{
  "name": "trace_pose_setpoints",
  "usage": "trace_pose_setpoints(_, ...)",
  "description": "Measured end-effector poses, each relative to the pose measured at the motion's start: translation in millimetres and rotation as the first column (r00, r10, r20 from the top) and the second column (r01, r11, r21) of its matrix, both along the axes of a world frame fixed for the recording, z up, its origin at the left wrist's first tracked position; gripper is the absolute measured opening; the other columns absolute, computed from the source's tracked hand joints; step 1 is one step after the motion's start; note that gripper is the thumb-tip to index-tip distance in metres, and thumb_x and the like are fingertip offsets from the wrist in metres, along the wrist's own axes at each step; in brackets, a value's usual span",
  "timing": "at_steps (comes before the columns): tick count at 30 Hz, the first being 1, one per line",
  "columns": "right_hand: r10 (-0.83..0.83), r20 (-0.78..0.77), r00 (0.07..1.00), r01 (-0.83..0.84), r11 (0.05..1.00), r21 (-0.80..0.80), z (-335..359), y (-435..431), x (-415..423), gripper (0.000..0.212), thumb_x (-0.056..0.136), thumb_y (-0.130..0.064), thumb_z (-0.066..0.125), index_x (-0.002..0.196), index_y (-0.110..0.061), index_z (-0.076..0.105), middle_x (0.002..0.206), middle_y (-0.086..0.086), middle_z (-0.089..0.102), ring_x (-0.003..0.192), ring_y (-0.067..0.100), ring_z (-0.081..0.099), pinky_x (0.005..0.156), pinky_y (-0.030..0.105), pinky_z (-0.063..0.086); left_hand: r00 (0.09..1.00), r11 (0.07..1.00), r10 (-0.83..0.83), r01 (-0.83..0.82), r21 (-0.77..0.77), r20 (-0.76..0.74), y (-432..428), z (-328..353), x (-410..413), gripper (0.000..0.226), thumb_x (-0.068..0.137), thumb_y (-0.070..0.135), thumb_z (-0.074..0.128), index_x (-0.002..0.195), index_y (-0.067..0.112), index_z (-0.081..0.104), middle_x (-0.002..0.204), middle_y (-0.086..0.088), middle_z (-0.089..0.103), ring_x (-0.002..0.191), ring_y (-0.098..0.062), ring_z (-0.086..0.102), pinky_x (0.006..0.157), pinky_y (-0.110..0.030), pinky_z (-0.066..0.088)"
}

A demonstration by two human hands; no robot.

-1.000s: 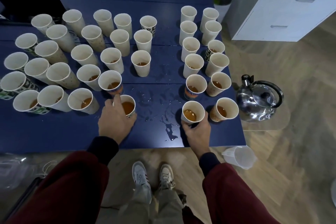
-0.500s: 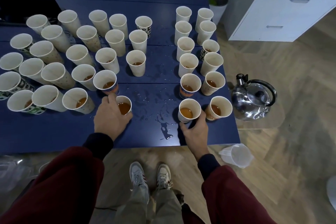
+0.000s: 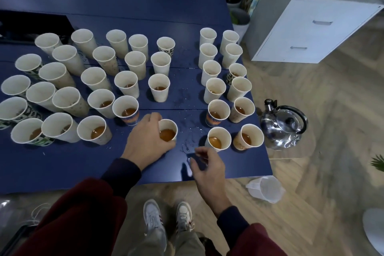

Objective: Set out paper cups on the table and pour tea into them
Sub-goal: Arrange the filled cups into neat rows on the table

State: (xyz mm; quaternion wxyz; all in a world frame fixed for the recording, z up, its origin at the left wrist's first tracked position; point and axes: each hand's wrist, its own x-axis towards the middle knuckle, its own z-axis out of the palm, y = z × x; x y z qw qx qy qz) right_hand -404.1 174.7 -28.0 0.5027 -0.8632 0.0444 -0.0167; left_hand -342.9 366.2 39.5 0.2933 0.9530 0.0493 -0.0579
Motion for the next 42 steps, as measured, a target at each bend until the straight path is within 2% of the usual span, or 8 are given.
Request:
trace_pose_setpoints(6,0.233,0.059,0.971,-0.237,0.969,0.068,39,57,48,0.072,0.078,-0.034,0.083,0.138,-0.020,0.048,0.133,-0.012,0.059,0.124,0.002,0.054,0.102,0.019,0.044,0.987,0.993,-0.120,0.121,0.004,0.106,18,47,28,0.057,0.062,0.050,0.081,0.101,0.024,0.049,0.103,0.005,0.055,0.092,-0.017,0.054,0.073,-0.031,0.040)
trace_pose_setpoints(11,0.161,0.155,0.975,-0.187,0.968,0.170,70,87,95,0.062,0.073,-0.017,0.086,0.125,-0.022,0.054,0.116,-0.015,0.066,0.107,0.002,0.064,0.088,0.024,0.053,0.976,0.991,-0.132,0.128,0.035,0.176,29,79,56,0.056,0.064,0.053,0.078,0.103,0.025,0.049,0.101,0.009,0.053,0.091,-0.013,0.050,0.070,-0.028,0.034)
trace_pose_setpoints(14,0.141,0.183,0.973,-0.173,0.970,0.170,83,92,130,0.061,0.069,-0.029,0.082,0.122,-0.019,0.056,0.112,-0.011,0.069,0.102,0.002,0.065,0.084,0.022,0.052,0.966,0.987,-0.162,0.160,0.027,0.200,37,90,81,0.064,0.064,0.060,0.078,0.112,0.026,0.051,0.110,0.007,0.057,0.100,-0.015,0.055,0.078,-0.031,0.042)
trace_pose_setpoints(20,0.086,0.223,0.971,-0.123,0.980,0.156,92,87,224,0.047,0.074,-0.025,0.082,0.112,-0.019,0.055,0.102,-0.014,0.066,0.094,0.002,0.064,0.082,0.025,0.052,0.977,0.972,-0.046,0.092,-0.217,0.210,55,100,164,0.077,0.068,0.076,0.063,0.123,0.024,0.055,0.105,0.010,0.060,0.094,-0.012,0.060,0.086,-0.038,0.053)
trace_pose_setpoints(26,0.003,0.192,0.981,-0.032,0.989,0.145,81,82,320,0.043,0.075,-0.025,0.080,0.109,-0.022,0.054,0.101,-0.004,0.068,0.093,0.012,0.066,0.083,0.033,0.054,0.992,1.000,-0.011,0.011,0.000,0.126,72,62,271,0.052,0.088,0.060,0.058,0.115,0.017,0.057,0.109,-0.004,0.059,0.102,-0.026,0.059,0.091,-0.044,0.049)
trace_pose_setpoints(29,-0.022,0.180,0.983,0.002,0.994,0.111,65,84,361,0.043,0.075,-0.019,0.081,0.100,-0.031,0.049,0.096,-0.003,0.066,0.090,0.016,0.065,0.083,0.040,0.054,0.993,0.999,0.044,-0.043,-0.008,0.111,71,44,307,0.047,0.095,0.053,0.048,0.122,0.015,0.055,0.116,-0.008,0.061,0.106,-0.029,0.059,0.094,-0.046,0.048)
trace_pose_setpoints(33,-0.072,0.129,0.989,0.055,0.989,0.136,42,91,392,0.046,0.075,-0.020,0.082,0.100,-0.033,0.045,0.097,-0.001,0.068,0.090,0.018,0.066,0.081,0.037,0.055,0.997,0.994,0.017,-0.025,0.102,0.079,70,29,333,0.033,0.097,0.030,0.050,0.123,0.011,0.054,0.123,-0.013,0.056,0.111,-0.034,0.057,0.093,-0.043,0.044)
trace_pose_setpoints(42,-0.268,0.015,0.963,0.259,0.942,0.212,-1,115,439,0.055,0.074,-0.013,0.084,0.115,-0.017,0.048,0.099,-0.006,0.066,0.089,0.009,0.064,0.081,0.024,0.050,0.967,0.936,-0.251,0.255,0.243,-0.050,57,-6,382,0.062,0.087,0.040,0.067,0.135,0.011,0.041,0.135,-0.015,0.044,0.121,-0.033,0.049,0.094,-0.041,0.047)
